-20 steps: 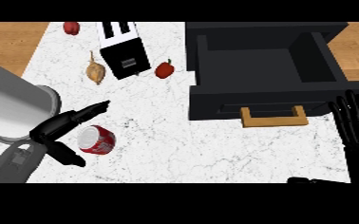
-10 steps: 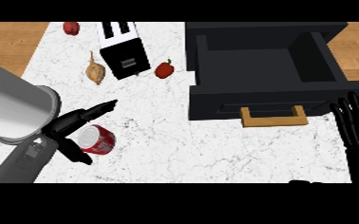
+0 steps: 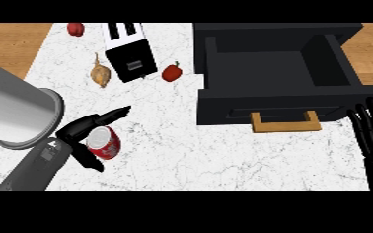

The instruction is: Pick up the can, place it into the drawer and close the drawer

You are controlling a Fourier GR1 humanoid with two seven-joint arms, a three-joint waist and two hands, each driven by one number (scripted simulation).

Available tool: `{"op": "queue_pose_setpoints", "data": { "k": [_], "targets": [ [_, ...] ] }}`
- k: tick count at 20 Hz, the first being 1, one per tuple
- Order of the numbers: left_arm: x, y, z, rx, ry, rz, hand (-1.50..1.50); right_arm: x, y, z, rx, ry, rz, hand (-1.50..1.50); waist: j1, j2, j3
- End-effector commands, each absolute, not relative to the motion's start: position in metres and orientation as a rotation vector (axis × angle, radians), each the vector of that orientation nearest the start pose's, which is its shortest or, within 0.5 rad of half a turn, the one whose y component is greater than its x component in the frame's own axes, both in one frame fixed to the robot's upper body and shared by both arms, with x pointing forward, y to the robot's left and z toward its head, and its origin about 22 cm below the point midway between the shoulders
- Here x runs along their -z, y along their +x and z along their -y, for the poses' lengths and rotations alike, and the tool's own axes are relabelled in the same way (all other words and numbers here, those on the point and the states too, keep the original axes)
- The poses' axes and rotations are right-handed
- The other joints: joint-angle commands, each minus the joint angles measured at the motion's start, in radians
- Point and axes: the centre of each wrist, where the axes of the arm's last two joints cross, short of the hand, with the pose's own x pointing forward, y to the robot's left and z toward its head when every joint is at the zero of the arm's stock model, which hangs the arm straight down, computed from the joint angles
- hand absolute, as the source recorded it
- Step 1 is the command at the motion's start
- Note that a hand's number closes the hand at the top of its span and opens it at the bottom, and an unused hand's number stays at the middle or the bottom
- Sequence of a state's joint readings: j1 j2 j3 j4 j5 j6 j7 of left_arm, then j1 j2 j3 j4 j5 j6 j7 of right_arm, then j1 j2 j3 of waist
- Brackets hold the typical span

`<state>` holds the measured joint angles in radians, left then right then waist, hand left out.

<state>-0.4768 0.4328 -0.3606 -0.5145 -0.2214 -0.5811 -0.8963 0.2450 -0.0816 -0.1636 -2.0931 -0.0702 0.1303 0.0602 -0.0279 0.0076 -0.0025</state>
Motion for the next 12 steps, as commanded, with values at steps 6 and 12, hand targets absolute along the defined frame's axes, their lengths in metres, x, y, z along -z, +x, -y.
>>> {"op": "queue_pose_setpoints", "data": {
  "k": [6, 12],
  "targets": [
    [0.100, 0.292, -0.318, 0.899, -0.773, 1.388, -1.50, -0.091, 0.156, 0.293, 0.001, -0.153, 1.810, -1.50, 0.008, -0.004, 0.001],
    [0.095, 0.306, -0.295, 0.904, -0.811, 1.387, -1.50, -0.094, 0.158, 0.295, -0.016, -0.137, 1.806, -1.50, 0.011, -0.003, 0.001]
  ]
}}
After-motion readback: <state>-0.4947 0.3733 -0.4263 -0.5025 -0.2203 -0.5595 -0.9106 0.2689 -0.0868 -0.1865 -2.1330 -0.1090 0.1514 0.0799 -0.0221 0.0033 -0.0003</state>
